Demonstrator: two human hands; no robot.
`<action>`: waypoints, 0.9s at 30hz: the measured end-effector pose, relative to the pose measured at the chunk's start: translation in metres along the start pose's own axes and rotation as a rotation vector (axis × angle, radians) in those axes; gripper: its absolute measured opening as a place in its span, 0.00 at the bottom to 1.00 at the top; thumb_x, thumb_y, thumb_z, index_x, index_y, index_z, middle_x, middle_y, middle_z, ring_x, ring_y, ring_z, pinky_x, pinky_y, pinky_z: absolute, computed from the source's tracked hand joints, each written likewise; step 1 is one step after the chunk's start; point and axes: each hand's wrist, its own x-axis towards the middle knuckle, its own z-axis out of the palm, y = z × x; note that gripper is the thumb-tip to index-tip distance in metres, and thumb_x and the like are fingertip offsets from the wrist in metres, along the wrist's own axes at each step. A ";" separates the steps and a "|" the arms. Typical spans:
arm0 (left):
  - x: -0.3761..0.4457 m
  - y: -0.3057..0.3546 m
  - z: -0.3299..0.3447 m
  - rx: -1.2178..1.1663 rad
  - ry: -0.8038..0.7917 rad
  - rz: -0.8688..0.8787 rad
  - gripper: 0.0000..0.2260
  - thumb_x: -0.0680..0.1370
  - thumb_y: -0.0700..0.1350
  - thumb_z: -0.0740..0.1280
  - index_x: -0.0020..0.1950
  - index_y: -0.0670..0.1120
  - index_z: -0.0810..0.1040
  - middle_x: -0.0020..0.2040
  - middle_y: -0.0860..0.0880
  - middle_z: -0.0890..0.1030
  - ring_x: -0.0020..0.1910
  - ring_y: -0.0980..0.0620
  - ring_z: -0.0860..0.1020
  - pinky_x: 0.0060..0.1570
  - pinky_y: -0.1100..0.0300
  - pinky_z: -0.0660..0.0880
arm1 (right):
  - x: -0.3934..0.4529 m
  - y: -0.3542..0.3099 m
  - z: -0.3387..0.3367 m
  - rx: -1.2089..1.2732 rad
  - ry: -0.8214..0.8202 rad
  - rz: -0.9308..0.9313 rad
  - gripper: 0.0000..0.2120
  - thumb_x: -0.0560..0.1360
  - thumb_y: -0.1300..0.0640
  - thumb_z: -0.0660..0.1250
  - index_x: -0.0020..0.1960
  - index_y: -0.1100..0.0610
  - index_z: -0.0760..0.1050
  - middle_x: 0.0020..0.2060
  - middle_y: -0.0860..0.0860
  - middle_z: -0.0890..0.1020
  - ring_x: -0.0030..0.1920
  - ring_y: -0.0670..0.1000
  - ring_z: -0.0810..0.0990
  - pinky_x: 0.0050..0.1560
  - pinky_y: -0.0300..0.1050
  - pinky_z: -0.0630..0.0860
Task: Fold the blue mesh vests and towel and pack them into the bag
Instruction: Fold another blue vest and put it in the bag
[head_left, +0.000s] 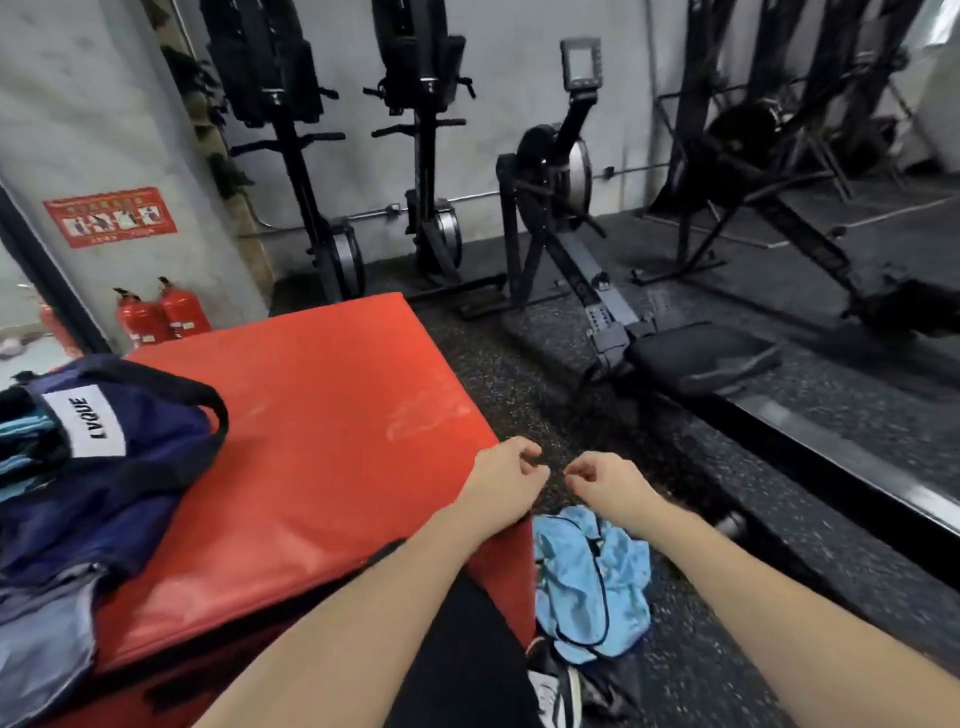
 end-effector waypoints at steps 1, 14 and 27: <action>0.006 0.004 0.019 0.009 -0.041 -0.014 0.13 0.78 0.48 0.67 0.62 0.49 0.78 0.49 0.51 0.84 0.53 0.50 0.80 0.58 0.58 0.73 | 0.000 0.021 -0.002 -0.006 -0.016 0.038 0.06 0.77 0.56 0.66 0.49 0.53 0.82 0.45 0.52 0.85 0.47 0.50 0.81 0.43 0.40 0.71; 0.068 -0.065 0.203 0.129 -0.401 -0.299 0.18 0.77 0.44 0.65 0.67 0.47 0.74 0.56 0.39 0.82 0.53 0.39 0.81 0.52 0.52 0.78 | 0.037 0.210 0.089 0.057 -0.274 0.395 0.07 0.76 0.56 0.67 0.46 0.60 0.80 0.45 0.58 0.85 0.49 0.56 0.83 0.48 0.47 0.77; 0.091 -0.146 0.281 0.138 -0.541 -0.428 0.17 0.77 0.48 0.65 0.67 0.49 0.75 0.60 0.42 0.78 0.55 0.43 0.79 0.56 0.52 0.77 | 0.090 0.290 0.200 0.302 -0.224 0.686 0.23 0.74 0.55 0.71 0.66 0.61 0.70 0.50 0.58 0.83 0.45 0.55 0.84 0.45 0.47 0.80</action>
